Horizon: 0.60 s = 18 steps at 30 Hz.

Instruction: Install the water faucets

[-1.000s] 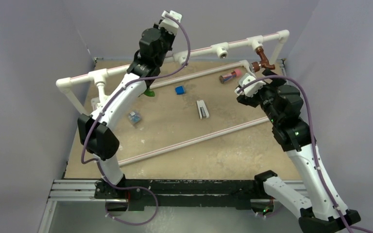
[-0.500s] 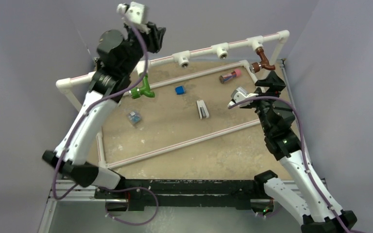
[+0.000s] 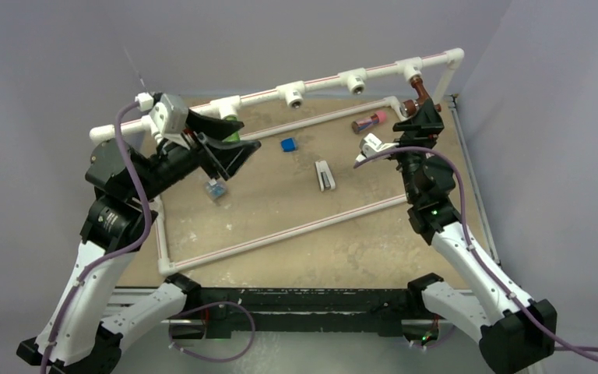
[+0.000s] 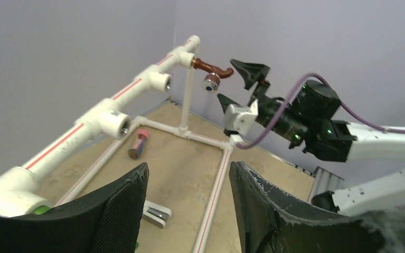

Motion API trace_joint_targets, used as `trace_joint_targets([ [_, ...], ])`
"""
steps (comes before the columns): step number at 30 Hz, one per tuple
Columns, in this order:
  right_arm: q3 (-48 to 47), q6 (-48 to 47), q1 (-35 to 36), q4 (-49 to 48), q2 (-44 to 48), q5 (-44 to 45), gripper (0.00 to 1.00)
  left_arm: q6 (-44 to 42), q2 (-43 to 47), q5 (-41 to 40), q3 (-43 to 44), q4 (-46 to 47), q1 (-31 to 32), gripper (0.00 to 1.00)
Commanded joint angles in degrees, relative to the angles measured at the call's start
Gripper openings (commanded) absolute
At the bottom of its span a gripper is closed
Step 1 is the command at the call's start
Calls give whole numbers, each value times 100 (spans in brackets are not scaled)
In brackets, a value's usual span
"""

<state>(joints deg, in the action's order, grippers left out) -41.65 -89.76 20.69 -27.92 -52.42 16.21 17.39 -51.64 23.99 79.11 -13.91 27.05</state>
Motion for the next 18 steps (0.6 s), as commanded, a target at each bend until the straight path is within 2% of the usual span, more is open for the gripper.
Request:
trace_joint_targets([
  [1,6,-370,-46,-1222,-256,219,95,19,346,686,-461,18,98,57],
  [6,-65,-208,-64,-1443,-559,287,89,43,534,718,-852,216,253,57],
  [9,-164,-2,-95,-1407,-676,252,83,70,595,741,-971,240,340,57],
  [12,-217,165,-165,-1437,-830,285,72,72,641,786,-970,219,412,57],
  [18,-340,436,-357,-1528,-1154,207,62,70,673,897,-928,126,548,57],
])
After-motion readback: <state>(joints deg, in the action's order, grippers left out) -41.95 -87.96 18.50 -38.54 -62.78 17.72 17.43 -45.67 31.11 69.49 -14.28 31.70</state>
